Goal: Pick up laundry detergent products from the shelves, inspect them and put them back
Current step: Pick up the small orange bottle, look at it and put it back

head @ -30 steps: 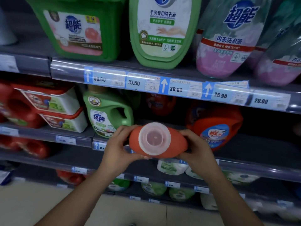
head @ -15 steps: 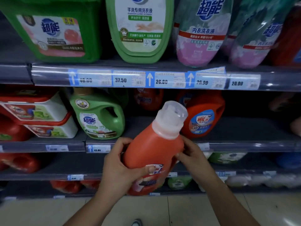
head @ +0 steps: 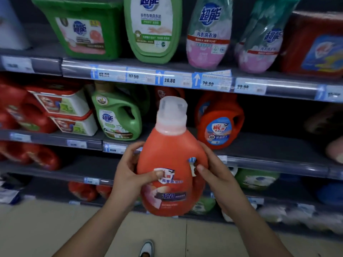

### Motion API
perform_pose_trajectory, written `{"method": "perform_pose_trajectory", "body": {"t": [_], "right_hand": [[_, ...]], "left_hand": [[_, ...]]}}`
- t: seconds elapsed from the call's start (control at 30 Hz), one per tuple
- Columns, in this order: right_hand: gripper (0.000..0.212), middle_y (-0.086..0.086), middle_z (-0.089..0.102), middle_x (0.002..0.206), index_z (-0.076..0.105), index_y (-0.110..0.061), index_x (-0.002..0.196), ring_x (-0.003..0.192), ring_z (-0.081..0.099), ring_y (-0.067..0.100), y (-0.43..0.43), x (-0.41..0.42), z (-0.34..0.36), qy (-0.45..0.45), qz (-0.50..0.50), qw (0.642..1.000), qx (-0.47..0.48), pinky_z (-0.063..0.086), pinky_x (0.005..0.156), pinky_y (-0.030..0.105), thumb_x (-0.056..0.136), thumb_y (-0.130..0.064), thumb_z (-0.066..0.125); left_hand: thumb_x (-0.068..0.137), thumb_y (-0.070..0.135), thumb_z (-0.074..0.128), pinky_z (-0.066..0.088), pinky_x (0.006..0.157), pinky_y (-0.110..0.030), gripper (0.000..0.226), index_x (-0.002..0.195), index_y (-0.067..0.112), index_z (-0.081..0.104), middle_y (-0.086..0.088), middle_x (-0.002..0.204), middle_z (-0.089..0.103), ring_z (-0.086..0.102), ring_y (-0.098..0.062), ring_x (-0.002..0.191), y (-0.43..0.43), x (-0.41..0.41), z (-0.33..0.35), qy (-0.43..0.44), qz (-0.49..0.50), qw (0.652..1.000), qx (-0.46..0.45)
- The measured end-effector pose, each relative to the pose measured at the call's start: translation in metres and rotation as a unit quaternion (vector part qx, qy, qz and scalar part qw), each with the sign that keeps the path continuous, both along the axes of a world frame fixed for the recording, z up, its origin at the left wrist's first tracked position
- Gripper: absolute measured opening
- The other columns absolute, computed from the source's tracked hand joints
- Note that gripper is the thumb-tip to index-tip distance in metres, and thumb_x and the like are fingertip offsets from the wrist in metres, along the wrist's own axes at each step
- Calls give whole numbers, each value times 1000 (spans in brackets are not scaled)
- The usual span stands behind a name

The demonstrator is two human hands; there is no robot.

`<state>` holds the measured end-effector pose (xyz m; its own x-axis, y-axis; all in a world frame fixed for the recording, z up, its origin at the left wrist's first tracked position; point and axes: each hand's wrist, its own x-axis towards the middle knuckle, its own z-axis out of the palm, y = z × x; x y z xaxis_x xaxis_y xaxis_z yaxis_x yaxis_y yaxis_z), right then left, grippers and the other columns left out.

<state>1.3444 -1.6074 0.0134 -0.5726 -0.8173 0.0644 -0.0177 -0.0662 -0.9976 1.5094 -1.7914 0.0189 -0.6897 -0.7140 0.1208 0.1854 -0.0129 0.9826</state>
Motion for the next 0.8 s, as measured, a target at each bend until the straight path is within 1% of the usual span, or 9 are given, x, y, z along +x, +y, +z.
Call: {"method": "perform_pose_trajectory", "body": {"t": [0.13,0.23,0.3,0.4,0.47,0.57,0.6,0.67,0.8], "right_hand": [[52,-9,61,150,53,-35,150,140,57,13,23,7,8,4,7,1000,-15,48,114,39,101,-23,65],[54,-10,65,146,60,-37,143,135,61,12,35,7,13,-15,9,1000,-22,54,107,29,93,-16,68],[56,-9,66,146,62,-38,141,135,62,13,42,7,17,-15,11,1000,-25,55,104,25,90,-15,71],[56,-5,70,141,68,-39,136,129,66,15,47,6,24,-17,10,999,-32,57,98,25,87,-13,74],[54,-6,74,133,73,-46,128,123,70,14,48,7,28,-6,-14,999,-41,58,94,23,84,-14,76],[54,-9,76,130,74,-48,123,121,71,13,46,6,33,10,-39,997,-60,59,96,25,83,-13,83],[54,-10,75,131,74,-48,123,122,71,13,45,5,35,17,-40,997,-64,58,98,27,83,-12,83],[54,-9,75,132,74,-46,124,124,70,14,42,1,39,21,-43,996,-70,58,102,30,83,-12,79],[51,0,73,136,72,-37,131,127,69,21,36,-13,46,-1,-42,996,-77,59,102,35,85,-19,82]], "left_hand": [[44,15,99,63,73,-42,85,119,27,63,-10,109,77,76,-30,97,8,5,-15,32,-39,997,51],[38,17,104,63,76,-42,82,109,28,65,-5,110,76,74,-25,100,15,4,-24,46,-62,995,65],[42,7,98,63,78,-44,77,109,27,65,-6,110,76,73,-26,101,19,1,-29,51,-79,993,74],[52,0,86,63,79,-41,69,112,25,65,-9,111,76,74,-26,100,24,-2,-33,59,-94,991,79],[53,1,86,63,80,-40,75,120,24,63,-10,115,75,74,-26,102,26,-5,-33,56,-93,990,89],[52,19,101,62,85,-45,97,138,19,55,-19,126,70,71,-30,108,27,-12,-33,46,-95,990,97],[55,27,102,61,85,-48,97,140,19,54,-23,128,68,70,-35,108,27,-15,-34,41,-101,990,94],[62,24,99,61,83,-54,90,140,23,54,-27,130,65,69,-42,105,28,-18,-40,21,-112,990,81],[58,25,103,60,92,-41,100,142,33,50,-10,132,69,68,-31,121,28,-21,-46,-29,-88,996,5]]}}
